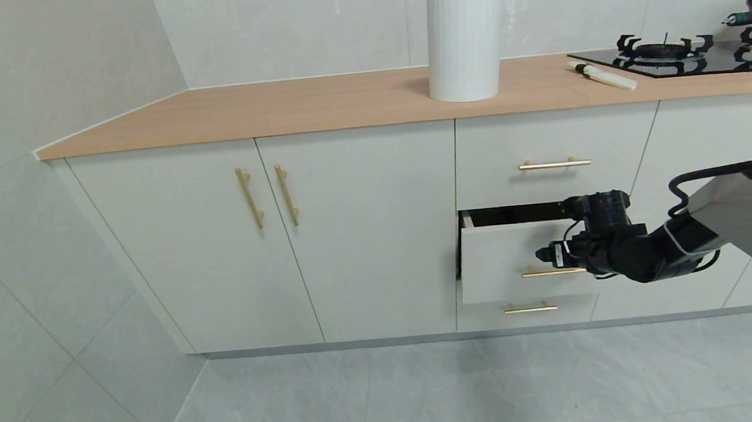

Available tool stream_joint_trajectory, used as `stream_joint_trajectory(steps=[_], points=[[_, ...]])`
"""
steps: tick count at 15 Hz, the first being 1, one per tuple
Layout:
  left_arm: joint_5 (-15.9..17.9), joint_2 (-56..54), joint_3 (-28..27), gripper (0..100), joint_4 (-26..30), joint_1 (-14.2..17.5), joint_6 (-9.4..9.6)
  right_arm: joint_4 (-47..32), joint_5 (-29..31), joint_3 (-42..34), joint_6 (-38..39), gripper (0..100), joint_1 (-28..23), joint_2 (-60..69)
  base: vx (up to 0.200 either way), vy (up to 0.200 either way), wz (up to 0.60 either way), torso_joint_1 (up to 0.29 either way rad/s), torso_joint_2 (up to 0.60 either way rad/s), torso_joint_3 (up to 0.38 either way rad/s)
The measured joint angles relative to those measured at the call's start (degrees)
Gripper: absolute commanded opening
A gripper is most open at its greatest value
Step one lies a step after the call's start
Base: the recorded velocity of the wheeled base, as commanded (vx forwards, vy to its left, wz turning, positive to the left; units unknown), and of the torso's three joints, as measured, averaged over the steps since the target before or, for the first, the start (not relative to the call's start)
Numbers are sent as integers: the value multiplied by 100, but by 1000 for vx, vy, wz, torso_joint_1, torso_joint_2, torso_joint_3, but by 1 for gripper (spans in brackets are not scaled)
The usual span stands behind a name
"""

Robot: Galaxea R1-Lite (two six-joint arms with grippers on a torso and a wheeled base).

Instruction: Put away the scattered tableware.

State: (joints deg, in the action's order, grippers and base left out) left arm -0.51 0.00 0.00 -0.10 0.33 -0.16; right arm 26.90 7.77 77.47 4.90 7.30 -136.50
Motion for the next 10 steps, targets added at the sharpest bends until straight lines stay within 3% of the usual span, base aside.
stream_joint_trajectory(steps=[10], points=[[0, 0, 0, 100, 2, 0, 0, 44, 20, 1211, 289, 100, -9, -705, 0, 0, 0, 0, 0, 0]])
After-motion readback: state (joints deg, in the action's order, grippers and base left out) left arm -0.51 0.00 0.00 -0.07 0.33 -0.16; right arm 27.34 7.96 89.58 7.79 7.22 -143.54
